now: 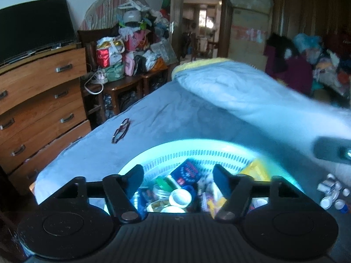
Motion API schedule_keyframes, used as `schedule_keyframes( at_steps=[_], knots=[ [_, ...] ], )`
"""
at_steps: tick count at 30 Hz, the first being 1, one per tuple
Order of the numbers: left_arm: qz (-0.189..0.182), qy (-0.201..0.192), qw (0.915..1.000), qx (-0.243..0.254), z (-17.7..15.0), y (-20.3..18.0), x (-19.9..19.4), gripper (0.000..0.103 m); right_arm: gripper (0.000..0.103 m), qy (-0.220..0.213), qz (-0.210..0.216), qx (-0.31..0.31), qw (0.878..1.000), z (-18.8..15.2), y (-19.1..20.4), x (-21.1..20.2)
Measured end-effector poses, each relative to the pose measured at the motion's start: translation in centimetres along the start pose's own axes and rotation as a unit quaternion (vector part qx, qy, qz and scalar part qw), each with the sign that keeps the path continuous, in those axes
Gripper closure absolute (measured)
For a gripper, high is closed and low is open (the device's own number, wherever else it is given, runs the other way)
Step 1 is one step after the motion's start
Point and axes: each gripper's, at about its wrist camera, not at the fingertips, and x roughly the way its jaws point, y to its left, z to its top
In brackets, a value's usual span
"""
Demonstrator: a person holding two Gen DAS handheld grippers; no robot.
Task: Organize objects
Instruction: 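Grasp a white cap with the left tool while the right tool grasps a wooden clothespin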
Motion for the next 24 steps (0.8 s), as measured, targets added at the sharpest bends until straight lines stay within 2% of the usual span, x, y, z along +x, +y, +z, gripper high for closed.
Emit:
schedule_keyframes(
  at_steps=[3,7,11,14,17,19,21,24],
  knots=[
    [-0.019,-0.02,0.9996,0.007,-0.2,-1.6,-1.2,0.027,0.023,-0.031,-0.046,-0.017,0.998,-3.8,-1.9,-4.6],
    [-0.08,-0.049,0.9948,0.04,-1.1,-5.9,-2.8,0.024,0.022,-0.018,-0.125,0.023,0.992,-11.1,-6.8,-10.3],
    [-0.16,-0.065,0.9814,0.084,-2.4,-12.7,-3.8,0.019,0.022,0.014,-0.202,0.079,0.976,-18.0,-11.7,-15.2],
    [-0.218,-0.064,0.9664,0.121,-4.2,-18.3,-3.8,0.015,0.022,0.022,-0.25,0.108,0.962,-22.2,-14.8,-19.1],
    [-0.256,-0.052,0.9507,0.167,-6.8,-23.4,-2.9,0.014,0.022,0.007,-0.281,0.136,0.95,-24.6,-17.3,-22.2],
    [-0.271,-0.046,0.9431,0.186,-8.5,-25.9,-1.4,0.014,0.022,-0.003,-0.292,0.149,0.945,-25.6,-18.6,-23.5],
    [-0.277,-0.034,0.9406,0.193,-10.5,-28.2,0.8,0.014,0.021,-0.01,-0.3,0.16,0.94,-26.6,-19.7,-24.5],
    [-0.28,-0.015,0.9421,0.184,-12.8,-31.0,4.8,0.014,0.021,-0.01,-0.303,0.18,0.936,-28.3,-21.7,-24.8]
  ],
)
